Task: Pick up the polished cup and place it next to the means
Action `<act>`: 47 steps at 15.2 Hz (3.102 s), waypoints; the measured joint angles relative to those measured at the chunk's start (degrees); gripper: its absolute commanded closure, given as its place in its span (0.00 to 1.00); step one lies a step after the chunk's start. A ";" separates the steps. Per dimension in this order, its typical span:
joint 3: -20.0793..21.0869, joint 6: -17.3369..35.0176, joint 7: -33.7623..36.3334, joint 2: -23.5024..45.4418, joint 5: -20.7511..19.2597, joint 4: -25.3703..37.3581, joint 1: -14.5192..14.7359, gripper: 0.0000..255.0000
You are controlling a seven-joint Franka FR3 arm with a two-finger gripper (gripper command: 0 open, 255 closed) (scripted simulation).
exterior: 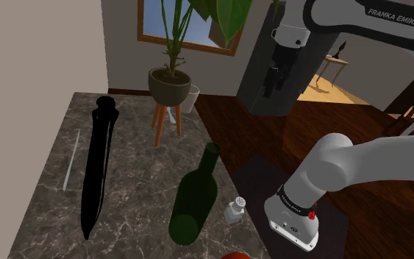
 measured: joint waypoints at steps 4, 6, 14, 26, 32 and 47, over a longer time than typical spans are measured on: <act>0.38 3.43 0.79 3.92 0.19 0.40 0.19 0.00; 0.26 6.71 1.00 8.34 -0.03 1.56 0.14 0.00; 1.31 16.28 3.23 25.46 -0.15 9.15 0.48 0.00; 1.99 23.64 5.30 52.52 -1.63 28.97 0.65 0.00; 2.10 22.69 5.91 66.41 -2.38 43.76 1.20 0.00; 1.83 26.47 6.32 75.65 -3.00 49.28 1.15 0.00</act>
